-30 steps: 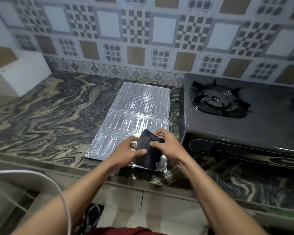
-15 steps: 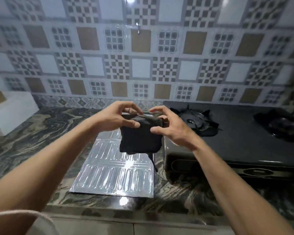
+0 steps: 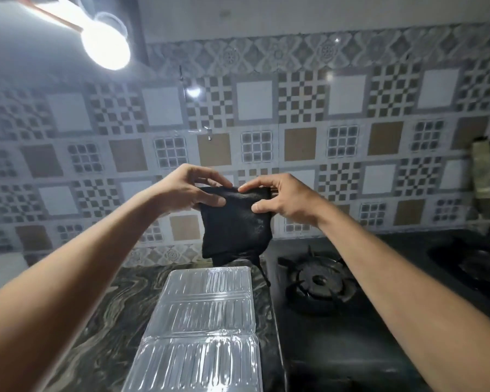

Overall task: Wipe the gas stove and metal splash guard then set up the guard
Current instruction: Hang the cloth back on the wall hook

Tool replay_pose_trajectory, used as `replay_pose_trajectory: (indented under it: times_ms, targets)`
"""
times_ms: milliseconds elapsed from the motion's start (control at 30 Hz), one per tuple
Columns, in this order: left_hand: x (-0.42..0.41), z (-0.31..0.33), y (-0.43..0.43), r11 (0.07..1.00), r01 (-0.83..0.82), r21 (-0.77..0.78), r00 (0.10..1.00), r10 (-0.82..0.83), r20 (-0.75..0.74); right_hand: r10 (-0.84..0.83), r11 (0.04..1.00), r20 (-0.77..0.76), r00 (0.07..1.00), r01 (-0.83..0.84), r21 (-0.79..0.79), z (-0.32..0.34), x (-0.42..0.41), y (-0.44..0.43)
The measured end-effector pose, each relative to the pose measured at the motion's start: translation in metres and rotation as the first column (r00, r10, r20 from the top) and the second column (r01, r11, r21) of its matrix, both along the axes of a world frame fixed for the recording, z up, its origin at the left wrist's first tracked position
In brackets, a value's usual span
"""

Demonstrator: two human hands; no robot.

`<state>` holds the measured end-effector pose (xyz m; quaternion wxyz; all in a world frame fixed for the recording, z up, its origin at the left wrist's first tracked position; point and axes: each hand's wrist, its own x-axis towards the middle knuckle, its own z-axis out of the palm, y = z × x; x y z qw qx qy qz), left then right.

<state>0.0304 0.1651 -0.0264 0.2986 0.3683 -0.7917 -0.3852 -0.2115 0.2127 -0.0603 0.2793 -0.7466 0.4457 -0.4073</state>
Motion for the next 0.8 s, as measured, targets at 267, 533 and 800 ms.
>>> replay_pose_trajectory:
  times_ms: [267, 533, 800]
  targets:
    - [-0.004, 0.036, -0.089, 0.994, -0.095, -0.059, 0.995, 0.094, -0.013, -0.021, 0.995, -0.074, 0.997, 0.014, -0.098, 0.037, -0.003, -0.108]
    - [-0.008, 0.041, -0.176, 0.88, -0.275, -0.388, 0.946, 0.32, 0.056, -0.044, 0.951, -0.306, 0.951, -0.054, -0.305, 0.048, 0.005, -0.215]
    - [-0.014, 0.053, -0.269, 0.533, -0.267, -0.803, 0.823, 0.56, 0.098, -0.211, 0.849, -0.407, 0.889, -0.04, -0.527, 0.062, 0.016, -0.324]
